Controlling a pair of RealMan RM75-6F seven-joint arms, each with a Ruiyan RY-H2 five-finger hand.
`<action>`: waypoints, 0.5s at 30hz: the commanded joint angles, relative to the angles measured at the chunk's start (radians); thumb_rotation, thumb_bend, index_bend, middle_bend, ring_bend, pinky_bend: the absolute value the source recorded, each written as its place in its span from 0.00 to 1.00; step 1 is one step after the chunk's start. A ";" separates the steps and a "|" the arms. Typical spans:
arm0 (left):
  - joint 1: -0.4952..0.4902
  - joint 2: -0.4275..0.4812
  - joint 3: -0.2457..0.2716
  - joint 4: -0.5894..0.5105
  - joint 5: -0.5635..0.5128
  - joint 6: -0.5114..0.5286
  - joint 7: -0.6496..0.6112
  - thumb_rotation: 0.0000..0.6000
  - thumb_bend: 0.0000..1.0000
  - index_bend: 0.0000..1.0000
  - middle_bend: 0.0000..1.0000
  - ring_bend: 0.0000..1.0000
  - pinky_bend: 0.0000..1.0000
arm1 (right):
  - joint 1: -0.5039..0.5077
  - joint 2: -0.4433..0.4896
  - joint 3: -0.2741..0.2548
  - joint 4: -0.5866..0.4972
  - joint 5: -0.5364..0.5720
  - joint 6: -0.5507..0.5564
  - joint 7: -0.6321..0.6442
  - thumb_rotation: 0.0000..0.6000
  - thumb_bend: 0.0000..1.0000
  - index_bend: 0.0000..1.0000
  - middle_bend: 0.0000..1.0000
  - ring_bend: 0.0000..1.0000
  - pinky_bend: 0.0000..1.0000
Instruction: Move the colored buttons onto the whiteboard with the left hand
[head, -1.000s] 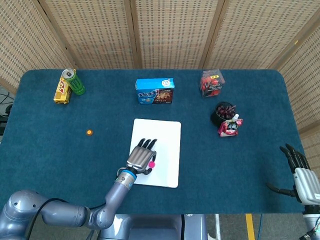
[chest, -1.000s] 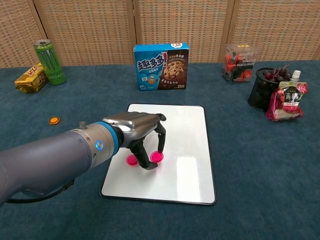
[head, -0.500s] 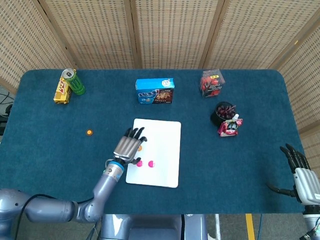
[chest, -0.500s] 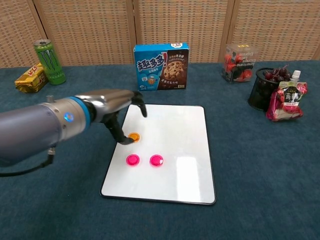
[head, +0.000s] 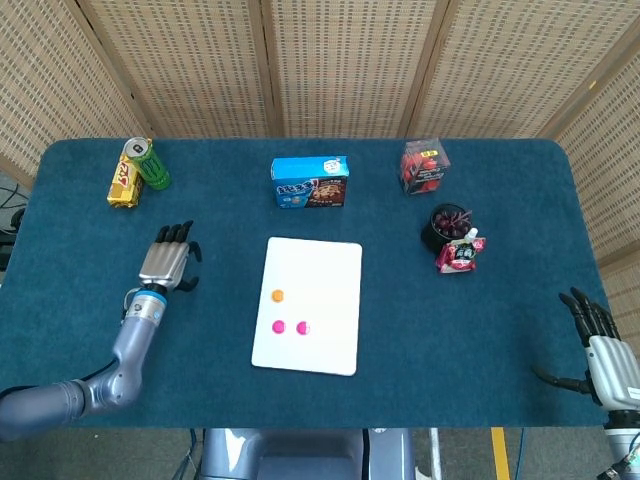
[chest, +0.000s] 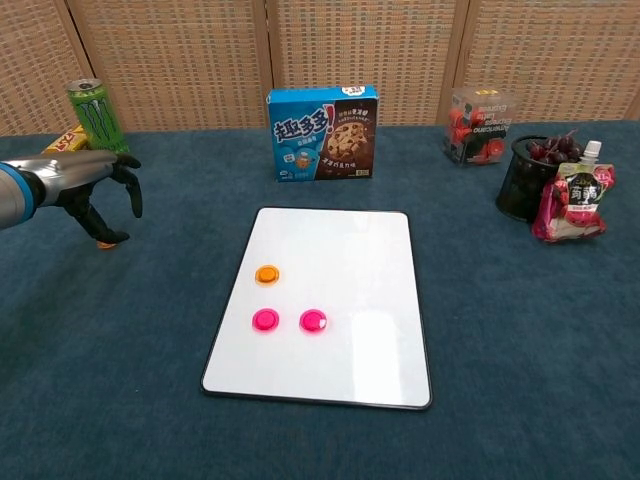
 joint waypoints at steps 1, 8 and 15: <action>0.008 -0.027 0.006 0.077 0.005 -0.048 -0.036 1.00 0.33 0.43 0.00 0.00 0.00 | 0.000 0.000 0.001 -0.001 0.003 -0.002 -0.002 1.00 0.04 0.00 0.00 0.00 0.00; 0.006 -0.077 0.003 0.200 0.006 -0.100 -0.062 1.00 0.33 0.42 0.00 0.00 0.00 | 0.001 0.000 0.001 -0.001 0.006 -0.006 -0.008 1.00 0.04 0.00 0.00 0.00 0.00; 0.004 -0.102 -0.008 0.275 0.006 -0.119 -0.069 1.00 0.33 0.42 0.00 0.00 0.00 | 0.002 0.002 0.001 -0.004 0.009 -0.009 -0.010 1.00 0.04 0.00 0.00 0.00 0.00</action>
